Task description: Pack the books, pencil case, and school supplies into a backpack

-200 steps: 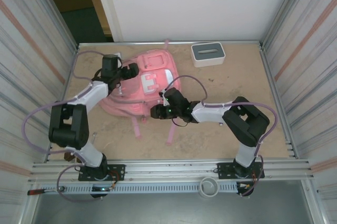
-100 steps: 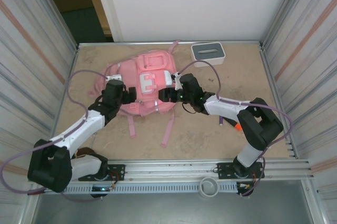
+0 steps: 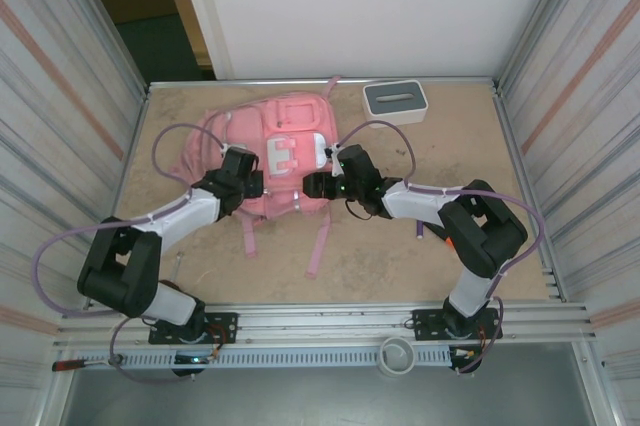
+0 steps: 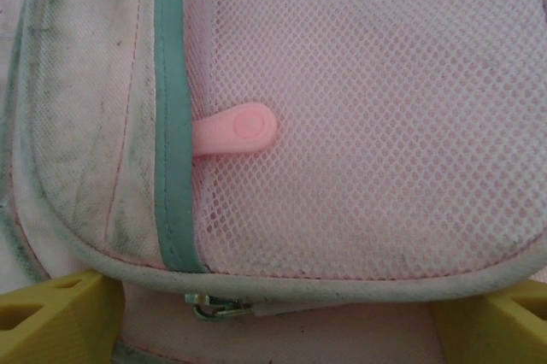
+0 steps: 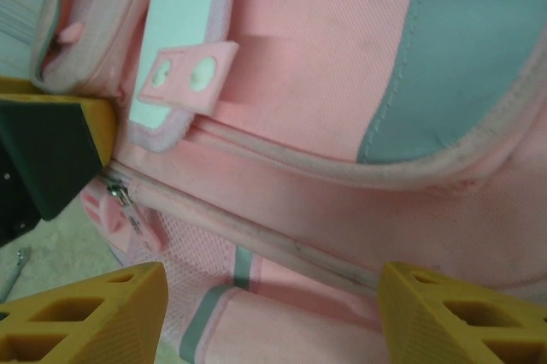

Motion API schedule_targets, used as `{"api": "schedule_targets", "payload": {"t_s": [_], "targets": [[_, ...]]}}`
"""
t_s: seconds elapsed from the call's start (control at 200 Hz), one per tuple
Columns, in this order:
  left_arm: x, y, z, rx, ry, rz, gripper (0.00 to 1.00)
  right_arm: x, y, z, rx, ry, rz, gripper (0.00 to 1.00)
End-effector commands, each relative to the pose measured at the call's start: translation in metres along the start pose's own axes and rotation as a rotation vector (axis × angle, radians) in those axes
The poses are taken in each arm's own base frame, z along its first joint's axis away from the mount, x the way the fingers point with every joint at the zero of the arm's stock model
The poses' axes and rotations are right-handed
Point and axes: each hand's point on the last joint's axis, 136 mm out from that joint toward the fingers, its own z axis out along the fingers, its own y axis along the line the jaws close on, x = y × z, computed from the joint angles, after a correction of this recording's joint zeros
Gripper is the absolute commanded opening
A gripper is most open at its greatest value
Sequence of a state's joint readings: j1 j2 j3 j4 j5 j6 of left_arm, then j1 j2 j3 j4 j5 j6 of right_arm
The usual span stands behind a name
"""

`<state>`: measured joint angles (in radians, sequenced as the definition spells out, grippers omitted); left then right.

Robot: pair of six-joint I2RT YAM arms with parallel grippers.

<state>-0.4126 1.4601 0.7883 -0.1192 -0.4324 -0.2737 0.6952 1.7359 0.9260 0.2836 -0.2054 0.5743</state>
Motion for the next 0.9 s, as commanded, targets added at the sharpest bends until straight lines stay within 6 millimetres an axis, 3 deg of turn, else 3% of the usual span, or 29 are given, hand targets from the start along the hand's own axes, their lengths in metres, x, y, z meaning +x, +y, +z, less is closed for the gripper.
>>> {"api": "schedule_targets", "payload": {"t_s": [0.0,0.381,0.656,0.897], "targets": [[-0.012,0.004,0.003,-0.034,-0.04,-0.028,0.84,0.024,-0.029,0.003,0.093,0.063,0.047,0.65],[-0.019,0.005,0.001,0.038,-0.065,-0.118,0.46,0.016,-0.037,0.0,0.099,0.059,0.077,0.65],[-0.019,0.006,-0.002,0.103,-0.073,-0.175,0.34,0.008,-0.042,-0.014,0.123,0.017,0.087,0.65],[-0.017,0.005,-0.003,0.118,-0.079,-0.174,0.28,-0.011,-0.066,-0.023,0.203,-0.061,0.189,0.72]]}}
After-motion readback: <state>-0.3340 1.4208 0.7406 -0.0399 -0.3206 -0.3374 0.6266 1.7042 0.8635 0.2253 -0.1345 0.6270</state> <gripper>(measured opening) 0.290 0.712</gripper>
